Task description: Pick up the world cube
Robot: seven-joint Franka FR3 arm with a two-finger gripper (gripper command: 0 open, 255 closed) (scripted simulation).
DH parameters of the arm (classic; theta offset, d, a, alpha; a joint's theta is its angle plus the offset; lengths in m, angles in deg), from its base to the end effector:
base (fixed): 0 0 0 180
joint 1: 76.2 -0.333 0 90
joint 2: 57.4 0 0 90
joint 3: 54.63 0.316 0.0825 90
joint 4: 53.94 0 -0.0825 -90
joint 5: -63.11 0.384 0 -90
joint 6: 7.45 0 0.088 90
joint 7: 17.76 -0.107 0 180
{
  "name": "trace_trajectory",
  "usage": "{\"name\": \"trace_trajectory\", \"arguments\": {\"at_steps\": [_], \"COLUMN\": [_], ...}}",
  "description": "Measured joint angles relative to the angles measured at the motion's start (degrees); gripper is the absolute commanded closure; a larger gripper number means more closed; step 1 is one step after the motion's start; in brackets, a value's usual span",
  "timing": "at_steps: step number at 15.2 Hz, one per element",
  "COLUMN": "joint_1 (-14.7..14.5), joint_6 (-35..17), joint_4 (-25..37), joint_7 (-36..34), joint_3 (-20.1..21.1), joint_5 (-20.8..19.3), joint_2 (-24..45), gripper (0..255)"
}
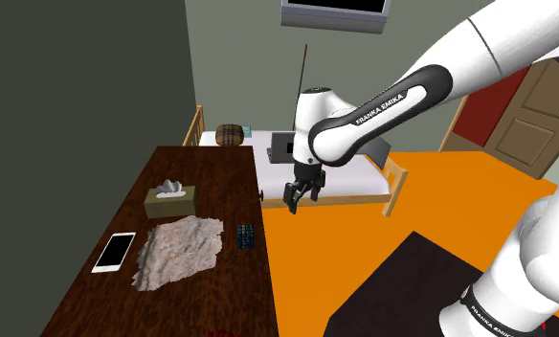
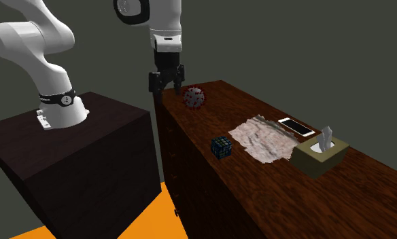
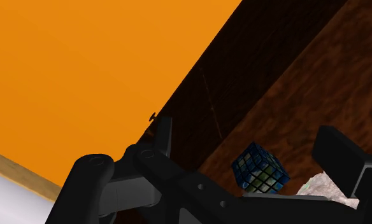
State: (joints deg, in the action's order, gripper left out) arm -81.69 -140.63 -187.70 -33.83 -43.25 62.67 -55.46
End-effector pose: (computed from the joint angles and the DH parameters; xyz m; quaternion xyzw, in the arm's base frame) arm 0.4820 0.1461 0.3184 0.9997 0.0097 -0.0209 0.0056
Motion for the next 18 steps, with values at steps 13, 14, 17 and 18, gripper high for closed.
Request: {"name": "trace_trajectory", "arguments": {"at_steps": [13, 14, 17, 18], "joint_1": [-5.6, -6.2, -7.6, -8.3], "joint_6": [-7.4, -7.2, -6.6, -6.7], "joint_4": [22.6, 24.8, 32.8, 34.9], "joint_7": [-10.8, -11.4, -12.4, -13.0], "joint_3": [-1.6, -1.8, -2.6, -2.8], "joint_5": [-7.4, -7.7, -8.3, -8.5], "joint_2": [29.5, 31.6, 38.7, 40.9], "gripper": [0, 0, 0, 0]}}
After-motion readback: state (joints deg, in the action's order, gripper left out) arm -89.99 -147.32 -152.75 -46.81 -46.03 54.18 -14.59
